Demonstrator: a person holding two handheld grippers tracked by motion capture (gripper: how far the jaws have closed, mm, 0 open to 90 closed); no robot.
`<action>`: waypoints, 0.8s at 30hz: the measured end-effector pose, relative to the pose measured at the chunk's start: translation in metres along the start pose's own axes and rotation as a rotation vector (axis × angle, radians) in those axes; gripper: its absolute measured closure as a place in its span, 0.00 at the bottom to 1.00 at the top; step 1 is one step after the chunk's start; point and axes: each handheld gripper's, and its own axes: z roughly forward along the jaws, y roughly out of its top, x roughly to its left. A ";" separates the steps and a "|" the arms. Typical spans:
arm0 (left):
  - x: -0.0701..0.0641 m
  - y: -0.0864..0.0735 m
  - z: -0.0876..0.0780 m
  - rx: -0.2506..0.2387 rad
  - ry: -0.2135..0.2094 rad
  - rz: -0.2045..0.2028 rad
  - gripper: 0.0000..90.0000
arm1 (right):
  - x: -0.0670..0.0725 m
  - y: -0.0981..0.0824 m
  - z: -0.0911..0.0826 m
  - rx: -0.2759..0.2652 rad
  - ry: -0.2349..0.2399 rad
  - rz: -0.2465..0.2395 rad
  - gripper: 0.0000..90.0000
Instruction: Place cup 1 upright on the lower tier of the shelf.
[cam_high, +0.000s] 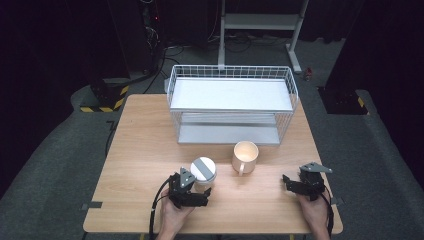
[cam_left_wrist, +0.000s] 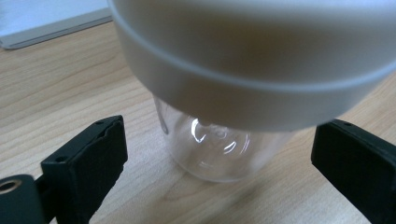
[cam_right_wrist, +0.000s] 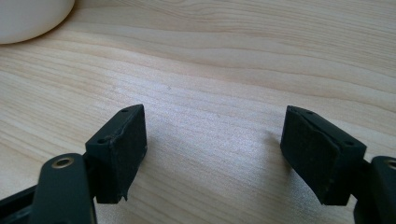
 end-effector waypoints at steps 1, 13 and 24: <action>-0.001 0.001 0.001 -0.001 0.000 -0.005 0.05 | 0.000 0.000 0.000 0.000 0.000 0.000 0.26; -0.002 0.009 0.004 -0.024 0.004 -0.007 0.09 | 0.000 0.000 0.000 0.000 0.002 -0.002 0.25; -0.005 0.011 0.007 -0.031 0.014 0.009 0.14 | 0.001 0.000 0.000 0.000 0.004 -0.001 0.25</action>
